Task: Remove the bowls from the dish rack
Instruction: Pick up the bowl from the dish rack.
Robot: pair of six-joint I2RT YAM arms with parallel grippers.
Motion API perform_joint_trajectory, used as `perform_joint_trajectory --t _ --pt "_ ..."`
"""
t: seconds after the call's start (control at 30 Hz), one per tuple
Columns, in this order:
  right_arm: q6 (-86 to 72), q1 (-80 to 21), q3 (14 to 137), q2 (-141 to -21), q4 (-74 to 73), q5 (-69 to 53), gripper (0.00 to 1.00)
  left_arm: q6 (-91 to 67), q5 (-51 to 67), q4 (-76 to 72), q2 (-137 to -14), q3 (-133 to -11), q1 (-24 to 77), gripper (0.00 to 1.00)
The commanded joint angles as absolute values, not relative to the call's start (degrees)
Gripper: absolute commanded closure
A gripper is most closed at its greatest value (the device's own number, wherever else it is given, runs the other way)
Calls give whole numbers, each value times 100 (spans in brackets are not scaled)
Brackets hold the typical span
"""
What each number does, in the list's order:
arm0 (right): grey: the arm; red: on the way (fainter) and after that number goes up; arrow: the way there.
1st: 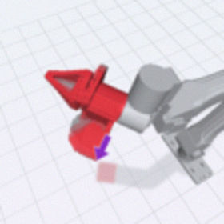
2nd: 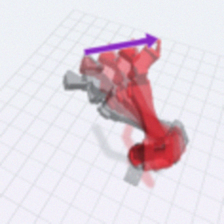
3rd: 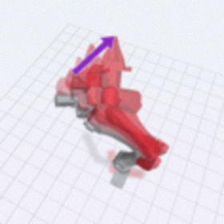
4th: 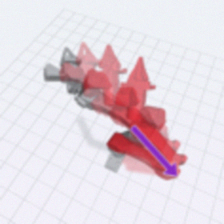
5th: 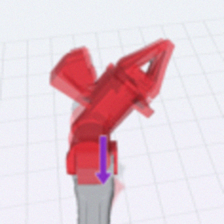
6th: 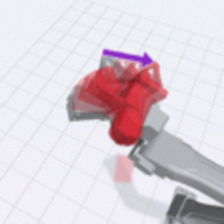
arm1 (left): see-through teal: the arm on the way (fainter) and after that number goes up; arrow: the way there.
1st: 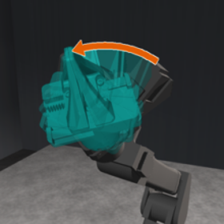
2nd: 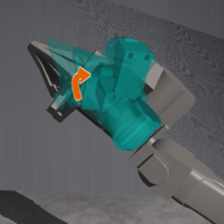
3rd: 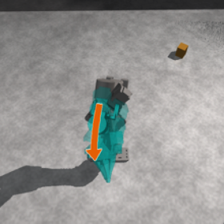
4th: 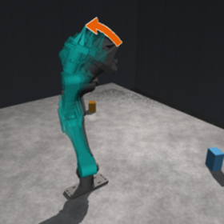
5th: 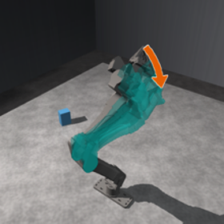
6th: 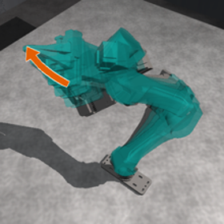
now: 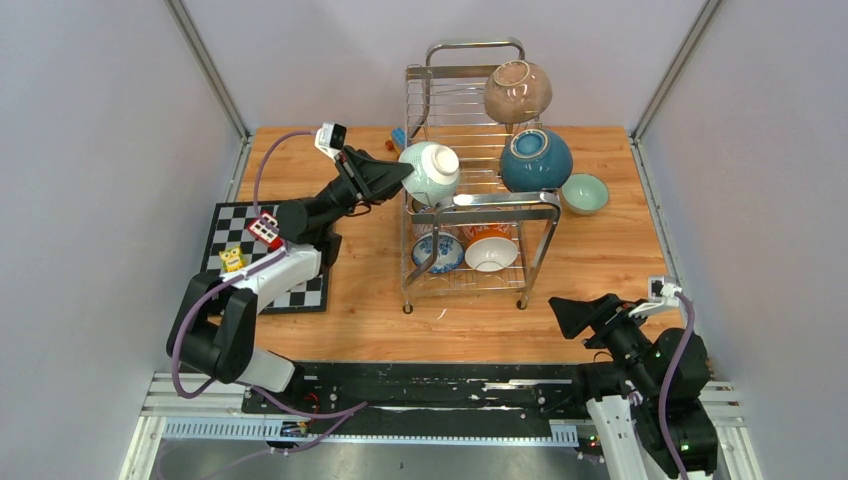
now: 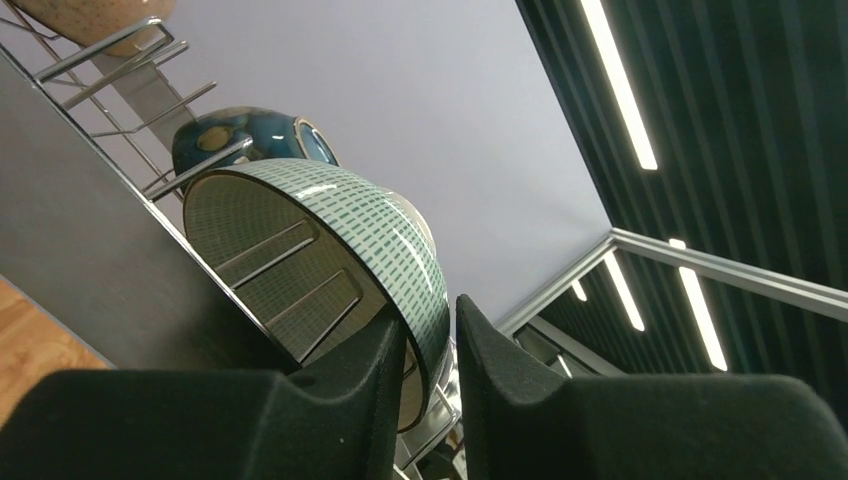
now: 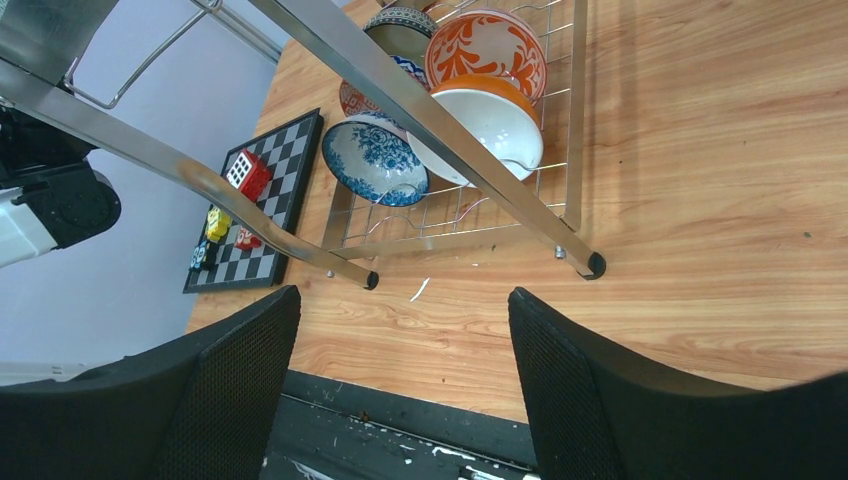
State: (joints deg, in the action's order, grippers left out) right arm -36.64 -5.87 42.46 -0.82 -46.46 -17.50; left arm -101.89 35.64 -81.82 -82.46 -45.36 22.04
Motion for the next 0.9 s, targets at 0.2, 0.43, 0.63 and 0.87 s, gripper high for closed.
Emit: perform_joint_trajectory --t 0.2,0.43,0.63,0.87 --pt "-3604 -686 4245 -24 -4570 -1679 21 -10327 3599 -8698 -8315 -4931 2268 85" --pt "-3620 -686 4267 -33 -4570 -1688 21 -10412 3543 -8808 -8373 -5132 2300 100" --pt "-3612 -686 4296 -35 -4577 -1679 22 -10411 3445 -8810 -8419 -5298 2350 100" --pt "-3608 -686 4314 -27 -4572 -1692 22 -10411 3293 -8699 -8474 -5713 2425 100"
